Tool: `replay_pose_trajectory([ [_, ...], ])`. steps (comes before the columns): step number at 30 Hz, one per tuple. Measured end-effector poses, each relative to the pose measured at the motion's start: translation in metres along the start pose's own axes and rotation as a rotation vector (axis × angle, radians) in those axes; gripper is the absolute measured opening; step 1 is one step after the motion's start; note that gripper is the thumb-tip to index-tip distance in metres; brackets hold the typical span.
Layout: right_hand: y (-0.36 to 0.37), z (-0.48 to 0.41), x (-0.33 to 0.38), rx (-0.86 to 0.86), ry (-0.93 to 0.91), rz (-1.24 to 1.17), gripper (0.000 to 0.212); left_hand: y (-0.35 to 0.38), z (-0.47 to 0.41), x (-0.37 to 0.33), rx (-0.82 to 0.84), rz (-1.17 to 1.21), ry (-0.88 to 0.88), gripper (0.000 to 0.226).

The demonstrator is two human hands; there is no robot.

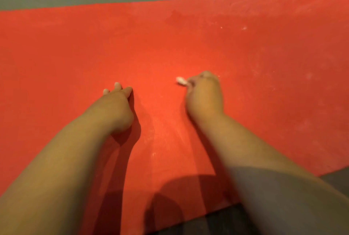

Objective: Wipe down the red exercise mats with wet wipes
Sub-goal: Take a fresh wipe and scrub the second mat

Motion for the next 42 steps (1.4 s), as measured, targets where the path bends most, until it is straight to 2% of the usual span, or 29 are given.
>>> replay_pose_trajectory([
  [2, 0.007, 0.028, 0.03, 0.029, -0.173, -0.117, 0.02, 0.001, -0.001, 0.001, -0.005, 0.001, 0.004, 0.079],
  [5, -0.006, 0.051, 0.014, 0.1, -0.344, -0.217, 0.013, 0.002, 0.0, 0.001, -0.002, 0.02, 0.002, 0.08],
  [7, -0.016, 0.031, -0.013, 0.073, -0.284, -0.143, 0.013, 0.002, 0.001, 0.001, -0.004, 0.024, 0.0, 0.08],
  [9, -0.017, 0.0, -0.033, 0.0, -0.116, -0.1, 0.016, 0.001, 0.001, -0.001, -0.001, 0.026, 0.0, 0.08],
  [12, -0.006, -0.006, -0.014, -0.049, -0.006, -0.105, 0.021, 0.002, 0.001, -0.003, 0.001, 0.037, 0.007, 0.079],
  [16, 0.001, 0.034, 0.012, 0.024, -0.243, -0.25, 0.015, 0.003, -0.001, 0.0, 0.0, 0.065, 0.017, 0.081],
  [19, -0.01, 0.022, -0.006, 0.109, -0.34, -0.201, 0.017, 0.004, -0.001, 0.001, -0.013, 0.071, 0.022, 0.081],
  [24, -0.01, -0.004, -0.015, -0.02, -0.084, -0.154, 0.018, 0.004, -0.001, -0.001, -0.005, 0.086, 0.019, 0.08],
  [29, -0.01, 0.036, -0.009, 0.009, -0.226, -0.215, 0.013, 0.005, -0.001, -0.001, 0.001, 0.079, 0.015, 0.082],
  [32, -0.009, 0.005, -0.014, -0.01, -0.205, -0.183, 0.015, 0.006, -0.001, -0.002, 0.0, 0.075, 0.016, 0.082],
  [35, -0.012, -0.033, -0.035, -0.043, -0.103, -0.096, 0.017, 0.007, -0.002, 0.0, -0.008, 0.08, 0.023, 0.081],
  [39, -0.03, -0.036, -0.087, -0.179, 0.174, -0.058, 0.021, 0.008, -0.003, -0.002, -0.012, 0.095, 0.022, 0.08],
  [40, -0.03, -0.031, -0.084, -0.177, 0.182, -0.072, 0.022, 0.009, -0.003, -0.003, -0.015, 0.097, 0.021, 0.079],
  [42, -0.023, -0.018, -0.055, -0.133, 0.047, -0.077, 0.021, 0.009, -0.003, -0.005, -0.017, 0.101, 0.019, 0.078],
])
Point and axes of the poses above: each hand's wrist, its own z-axis away from the middle knuckle, its own y-axis out of the palm, x = y × z, the point moved 6 cm from there along -z, towards the middle knuckle, and after that the axes turned 5 degrees about x, right-handed, at the moved point
